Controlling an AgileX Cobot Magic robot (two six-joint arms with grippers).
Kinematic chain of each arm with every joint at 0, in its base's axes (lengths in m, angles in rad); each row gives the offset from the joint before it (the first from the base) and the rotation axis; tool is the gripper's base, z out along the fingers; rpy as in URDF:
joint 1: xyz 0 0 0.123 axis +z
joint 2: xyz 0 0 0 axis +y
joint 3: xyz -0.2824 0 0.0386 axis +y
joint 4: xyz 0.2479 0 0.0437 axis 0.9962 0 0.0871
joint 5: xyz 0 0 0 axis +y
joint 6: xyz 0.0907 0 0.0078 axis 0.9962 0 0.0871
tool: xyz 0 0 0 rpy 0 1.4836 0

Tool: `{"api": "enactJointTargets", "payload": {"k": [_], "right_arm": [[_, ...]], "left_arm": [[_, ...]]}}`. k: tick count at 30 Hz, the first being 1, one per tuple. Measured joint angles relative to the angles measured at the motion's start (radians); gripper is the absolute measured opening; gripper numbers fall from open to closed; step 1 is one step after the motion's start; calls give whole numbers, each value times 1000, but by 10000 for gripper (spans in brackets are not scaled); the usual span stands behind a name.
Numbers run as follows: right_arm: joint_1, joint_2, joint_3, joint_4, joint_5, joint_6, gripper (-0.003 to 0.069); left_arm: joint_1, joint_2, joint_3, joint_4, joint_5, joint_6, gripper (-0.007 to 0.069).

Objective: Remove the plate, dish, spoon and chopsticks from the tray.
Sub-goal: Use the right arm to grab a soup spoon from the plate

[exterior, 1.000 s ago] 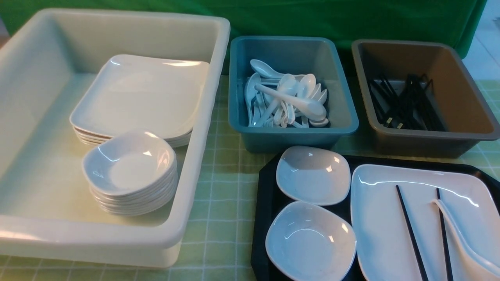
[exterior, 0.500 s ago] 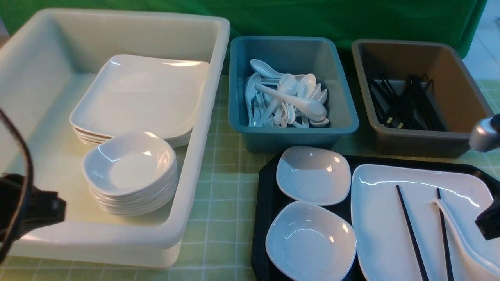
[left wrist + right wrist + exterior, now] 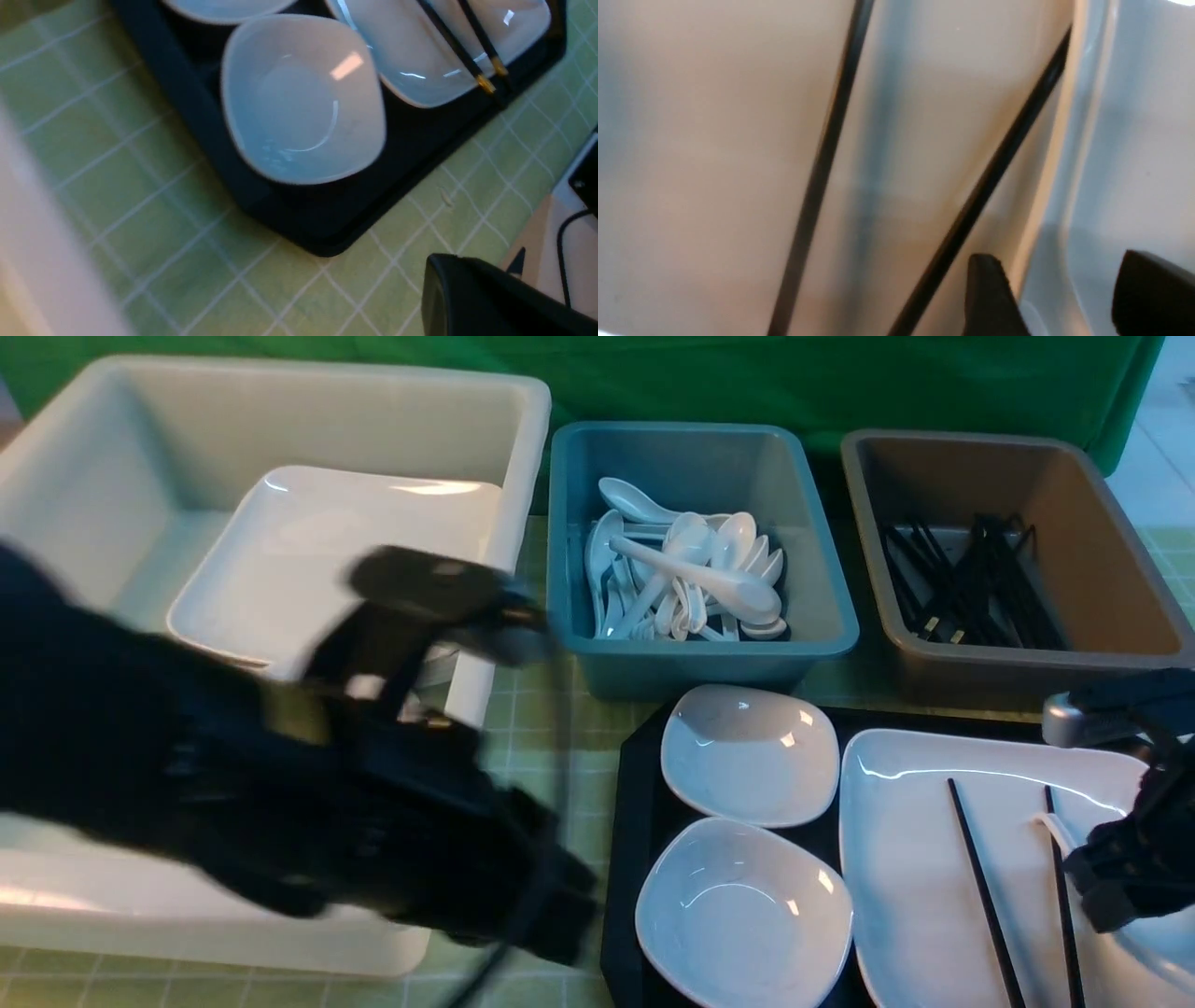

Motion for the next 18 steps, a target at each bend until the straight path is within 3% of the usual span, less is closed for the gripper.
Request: {"api": "enactJointTargets", "payload": {"k": [2,8,10,11,13,18], "right_arm": [[0,30,0,7,-41,3,351],[0,104,-3,8,-84,28,337],[0,107,-9,9,-83,29,302],[0,110,-11,9,-83,29,197],[0,106,-11,9,-83,33,95],[0,10,-32,47,-8,40,56]], "left_arm": [[-60,88,-82,44,-1,-1,-18],[-96,251,-205,93,28,-3,-18],[-96,268,-217,102,36,-3,-18],[-96,276,-222,116,37,-3,-18],[-96,277,-224,142,37,-3,-18],[-63,278,-224,177,41,-25,-18]]}}
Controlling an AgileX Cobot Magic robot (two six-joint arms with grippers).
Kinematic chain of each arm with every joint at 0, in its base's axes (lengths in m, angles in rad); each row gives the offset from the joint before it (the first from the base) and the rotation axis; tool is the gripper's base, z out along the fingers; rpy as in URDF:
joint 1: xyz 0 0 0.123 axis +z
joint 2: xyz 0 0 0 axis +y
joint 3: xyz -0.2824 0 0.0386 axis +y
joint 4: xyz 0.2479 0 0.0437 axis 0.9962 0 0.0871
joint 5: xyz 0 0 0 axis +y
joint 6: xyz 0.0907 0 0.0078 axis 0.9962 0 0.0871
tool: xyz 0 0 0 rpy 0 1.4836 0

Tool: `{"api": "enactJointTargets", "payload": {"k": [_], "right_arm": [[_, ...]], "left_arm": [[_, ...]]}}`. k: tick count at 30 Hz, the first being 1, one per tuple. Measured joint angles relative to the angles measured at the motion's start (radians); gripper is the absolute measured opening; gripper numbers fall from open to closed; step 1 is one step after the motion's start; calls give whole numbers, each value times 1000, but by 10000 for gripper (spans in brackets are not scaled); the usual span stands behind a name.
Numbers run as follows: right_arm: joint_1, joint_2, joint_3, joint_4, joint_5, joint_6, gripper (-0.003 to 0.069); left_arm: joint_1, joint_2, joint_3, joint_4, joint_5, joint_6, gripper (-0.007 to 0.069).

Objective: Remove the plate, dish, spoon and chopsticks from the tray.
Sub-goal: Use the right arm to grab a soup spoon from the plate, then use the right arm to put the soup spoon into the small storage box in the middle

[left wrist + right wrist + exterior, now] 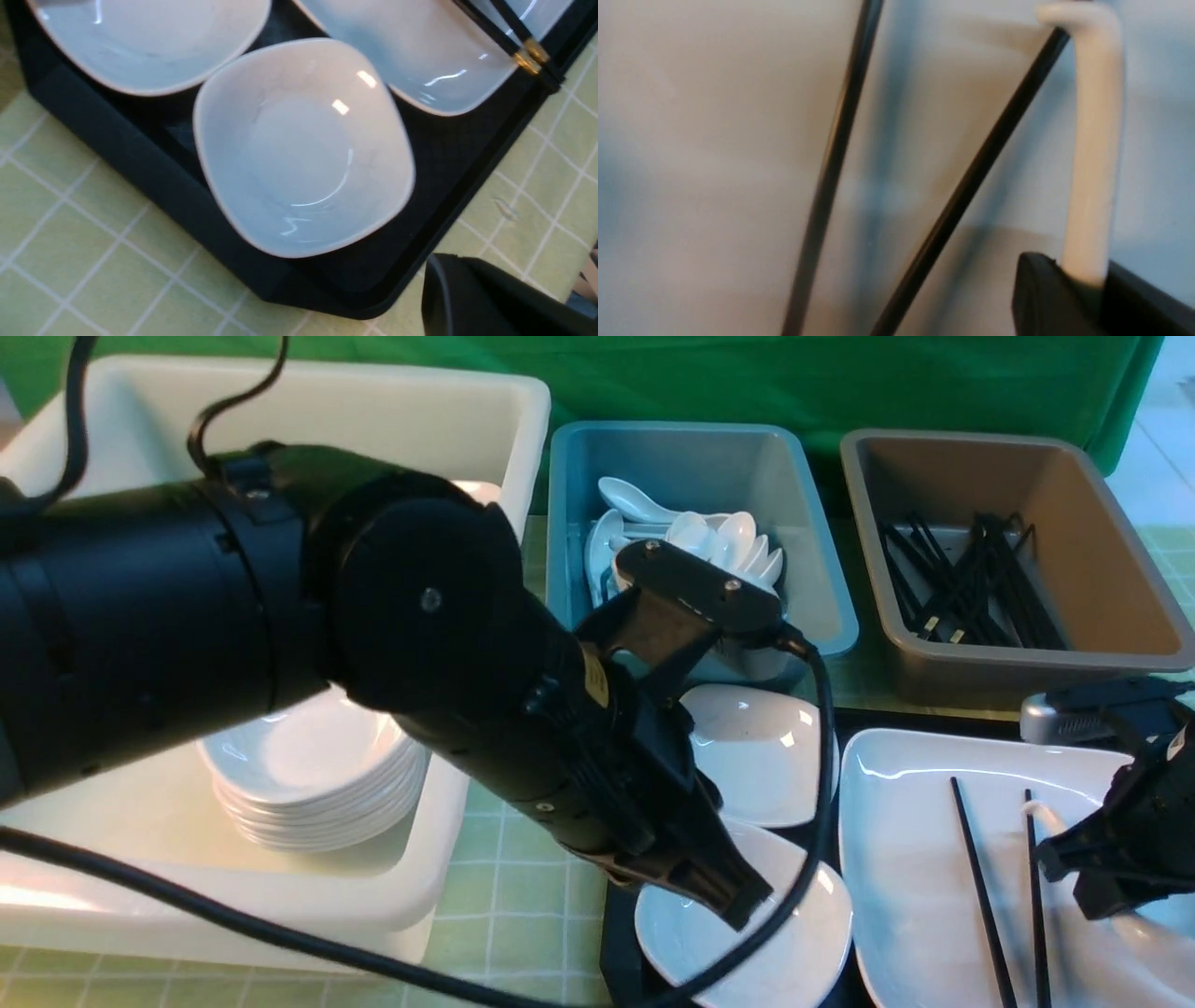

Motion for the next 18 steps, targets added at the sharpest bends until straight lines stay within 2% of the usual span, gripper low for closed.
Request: {"api": "enactJointTargets", "payload": {"k": [5,7,9,12,18], "right_arm": [[0,-120,-101,176,31,-79,56],[4,-125,-217,344,39,-172,56],[32,-75,-350,456,37,-251,56],[103,45,-550,524,20,-287,56],[212,316,-897,546,-13,-273,56]], "left_arm": [[88,0,-19,8,-21,-3,-18],[148,0,-35,8,-54,-4,-18],[203,0,-45,11,-100,28,-18],[241,0,-50,13,-153,49,-18],[257,0,-51,15,-184,52,-18]]}}
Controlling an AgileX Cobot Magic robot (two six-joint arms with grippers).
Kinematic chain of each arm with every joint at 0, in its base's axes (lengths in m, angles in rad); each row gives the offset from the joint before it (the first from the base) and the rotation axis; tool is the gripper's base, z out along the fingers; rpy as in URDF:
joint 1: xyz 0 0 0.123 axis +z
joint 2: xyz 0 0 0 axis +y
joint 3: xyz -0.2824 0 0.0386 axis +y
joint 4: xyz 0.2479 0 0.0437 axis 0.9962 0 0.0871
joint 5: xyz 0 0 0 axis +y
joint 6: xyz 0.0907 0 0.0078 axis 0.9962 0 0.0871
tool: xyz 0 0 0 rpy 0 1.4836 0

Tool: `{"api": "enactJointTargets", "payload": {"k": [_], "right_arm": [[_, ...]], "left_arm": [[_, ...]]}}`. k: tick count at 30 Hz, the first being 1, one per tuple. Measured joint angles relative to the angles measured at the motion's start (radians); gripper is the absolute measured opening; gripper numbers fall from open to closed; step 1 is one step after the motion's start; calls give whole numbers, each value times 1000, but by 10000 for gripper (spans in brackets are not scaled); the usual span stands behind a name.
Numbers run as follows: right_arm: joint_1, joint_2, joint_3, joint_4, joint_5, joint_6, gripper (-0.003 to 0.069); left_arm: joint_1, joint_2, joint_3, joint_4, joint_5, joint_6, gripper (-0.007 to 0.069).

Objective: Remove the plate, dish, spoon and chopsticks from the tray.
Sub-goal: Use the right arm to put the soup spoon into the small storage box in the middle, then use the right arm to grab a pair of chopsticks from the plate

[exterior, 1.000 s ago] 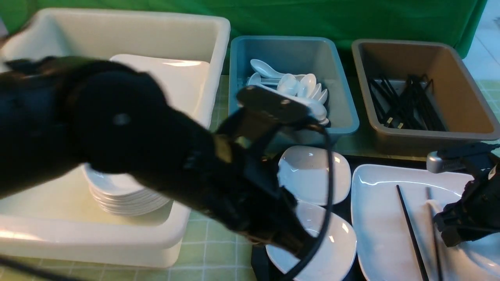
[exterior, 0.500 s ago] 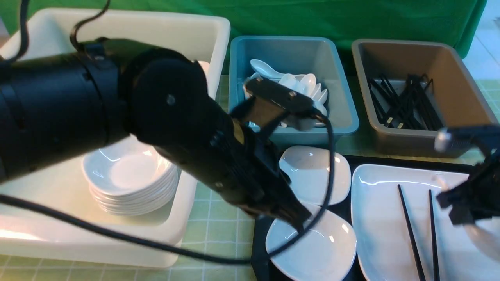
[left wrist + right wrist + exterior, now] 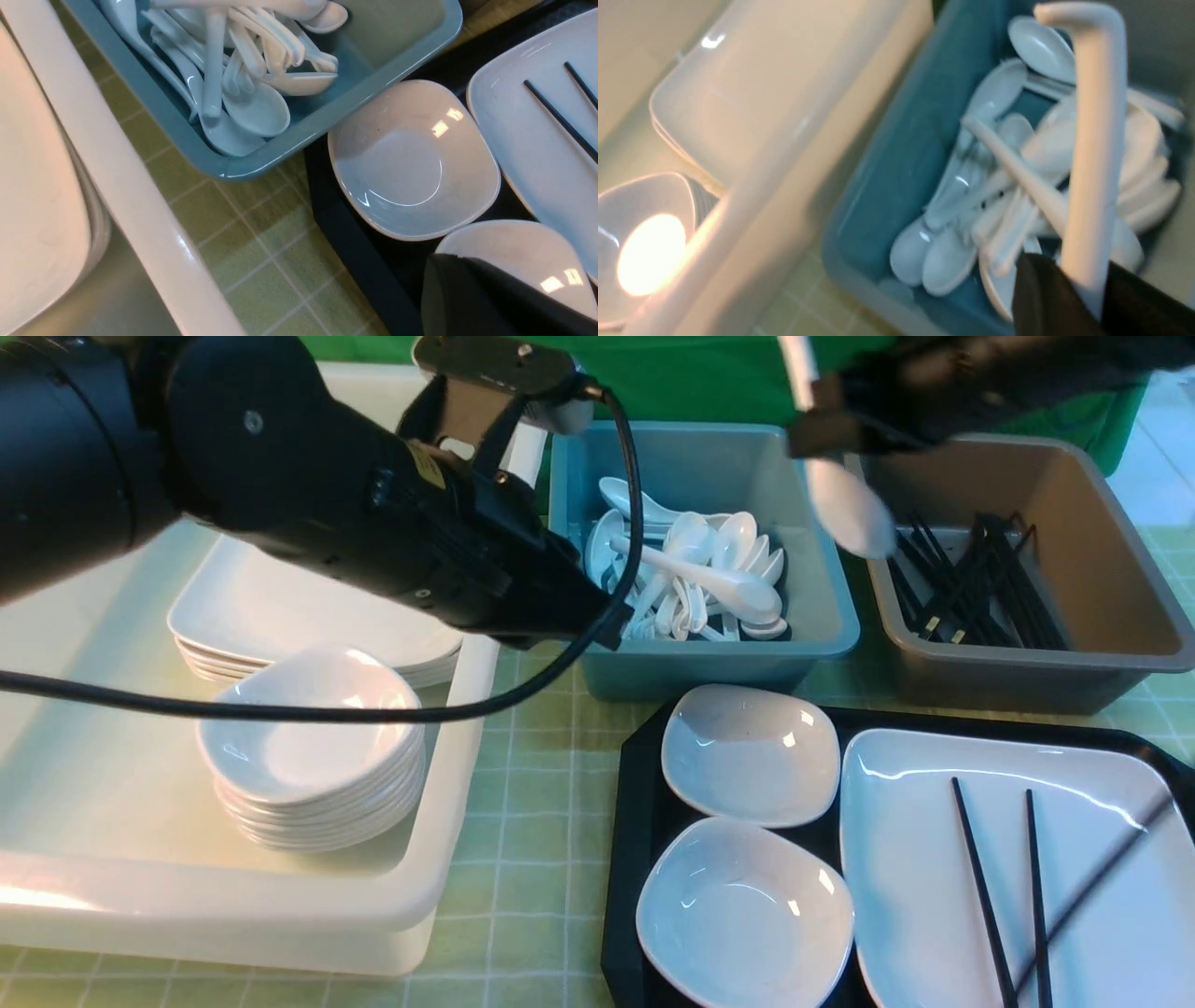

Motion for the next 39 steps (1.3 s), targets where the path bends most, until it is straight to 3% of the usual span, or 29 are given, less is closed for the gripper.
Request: {"api": "enactJointTargets", "payload": {"k": [2,4,10,13,15,16,17,19,21,23,25,29,31,34,39], "right_arm": [[23,106,-117,0,0,39,72],[35,164,-176,-4,1,78,142],[48,187,-245,-77,99,133,547],[44,155,-268,-184,250,177,526],[41,115,-262,-299,343,215,419],[33,51,-208,-404,379,254,218],[25,1,-156,-438,386,268,132],[13,-98,-33,-475,397,287,57],[11,-187,82,-498,401,307,32],[11,-298,318,-520,383,328,74],[11,-355,464,-524,346,343,160],[11,-429,764,-534,172,401,477],[11,-426,872,-541,82,433,595],[11,-391,962,-550,-10,476,652],[11,-298,984,-551,-71,502,599]], "left_arm": [[0,0,0,2,12,1,-18],[0,0,0,0,22,-2,-18],[0,0,0,-63,15,13,-18],[0,0,0,-75,15,19,-18],[1,-4,0,-97,24,21,-18],[1,-12,0,-122,39,44,-18],[1,-21,0,-151,59,68,-18],[1,-32,0,-179,89,114,-18],[1,-48,0,-193,135,155,-18],[0,-60,0,-199,205,181,-18],[-5,-63,0,-199,250,188,-18],[-36,-69,22,-196,297,211,-18],[-62,-69,44,-196,303,214,-18],[-91,-69,70,-195,297,218,-18],[-131,-69,81,-185,286,222,-18]]}}
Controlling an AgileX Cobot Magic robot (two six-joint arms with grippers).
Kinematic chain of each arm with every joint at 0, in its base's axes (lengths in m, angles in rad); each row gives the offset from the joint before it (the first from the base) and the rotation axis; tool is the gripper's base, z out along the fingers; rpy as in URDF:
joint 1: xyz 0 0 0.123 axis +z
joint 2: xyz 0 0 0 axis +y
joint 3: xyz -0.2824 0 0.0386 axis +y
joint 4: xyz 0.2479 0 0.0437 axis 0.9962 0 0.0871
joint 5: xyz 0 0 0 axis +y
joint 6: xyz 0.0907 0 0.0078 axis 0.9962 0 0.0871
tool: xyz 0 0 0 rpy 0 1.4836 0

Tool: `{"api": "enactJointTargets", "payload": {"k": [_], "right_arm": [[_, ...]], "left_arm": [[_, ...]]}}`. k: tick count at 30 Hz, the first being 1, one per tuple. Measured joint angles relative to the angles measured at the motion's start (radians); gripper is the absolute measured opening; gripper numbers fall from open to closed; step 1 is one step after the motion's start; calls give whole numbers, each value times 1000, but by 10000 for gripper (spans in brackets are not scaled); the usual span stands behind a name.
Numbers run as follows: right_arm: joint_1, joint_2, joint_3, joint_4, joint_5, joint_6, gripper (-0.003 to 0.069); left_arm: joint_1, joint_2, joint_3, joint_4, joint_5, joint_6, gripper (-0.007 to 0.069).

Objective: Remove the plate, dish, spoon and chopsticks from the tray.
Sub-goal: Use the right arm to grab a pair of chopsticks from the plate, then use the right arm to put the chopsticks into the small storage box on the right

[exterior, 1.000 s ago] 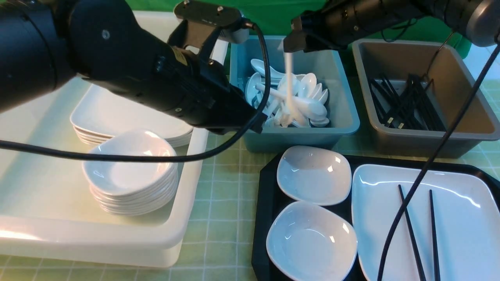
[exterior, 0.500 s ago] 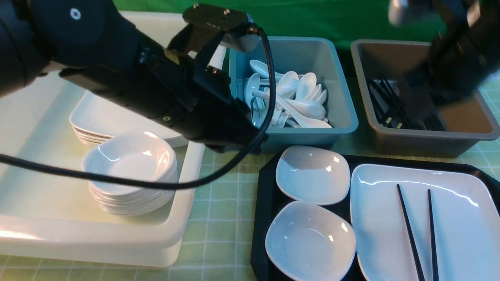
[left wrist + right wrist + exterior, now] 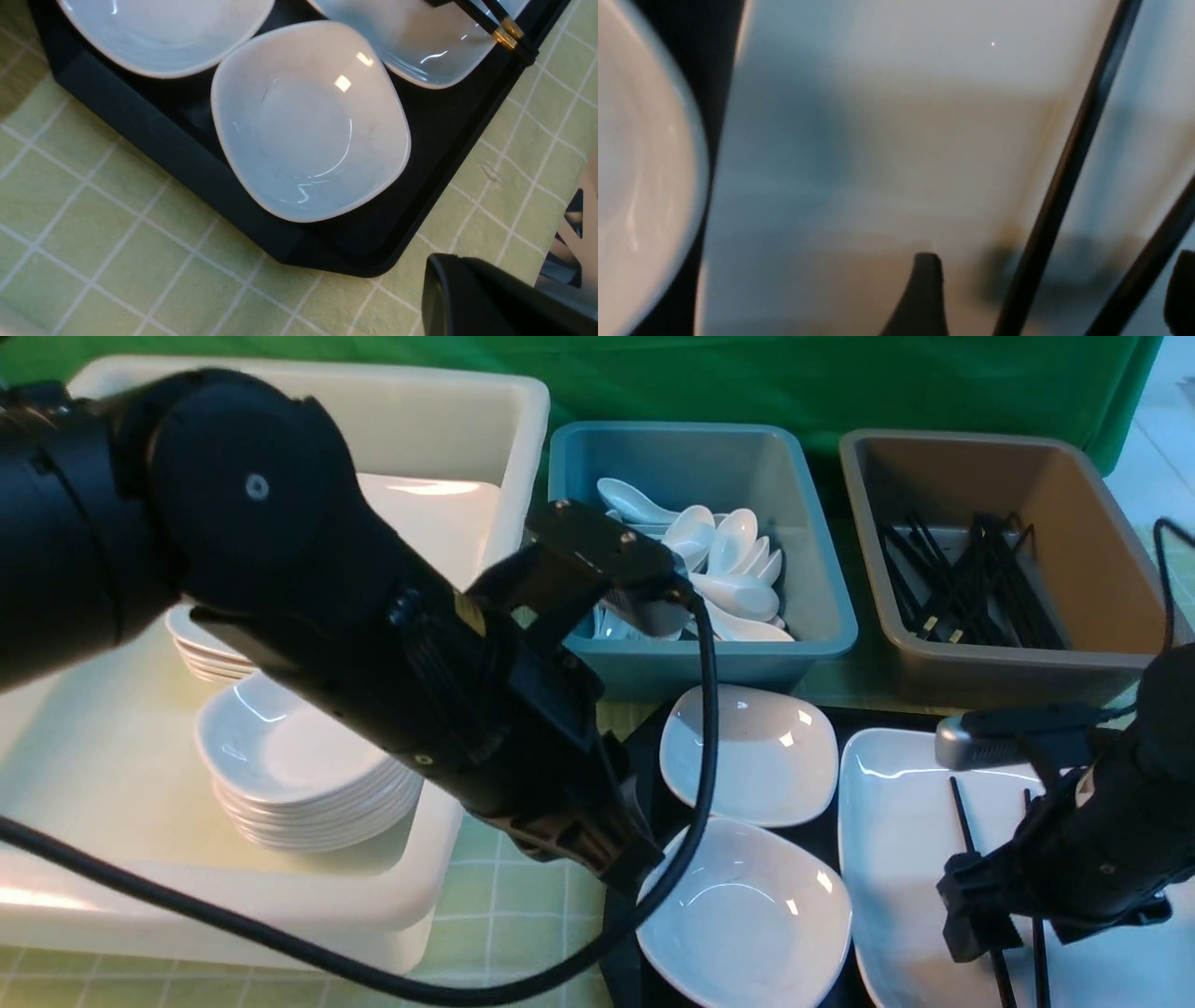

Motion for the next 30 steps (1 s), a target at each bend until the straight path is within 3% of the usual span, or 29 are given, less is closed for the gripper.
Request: {"api": "enactJointTargets", "payload": {"k": [5,8,9,11,18,22,30], "right_arm": [[0,40,-7,-23,-4,22,496],[-2,44,-10,-40,-4,20,302],[-2,44,-10,-40,-4,17,180],[-2,37,-11,-32,-2,12,93],[-3,-82,-88,-9,102,-28,98],[-49,-143,-280,2,119,-99,98],[-209,62,-693,-2,-95,-145,98]], "left_arm": [[-32,0,1,36,-17,0,-18],[-52,0,1,55,-26,0,-18],[-58,0,1,60,-34,-2,-18],[-60,0,1,69,-45,-13,-18],[-60,0,1,100,-139,-49,-18],[-60,17,-22,89,-320,-49,-18],[-60,154,-159,16,-579,8,-18]]}}
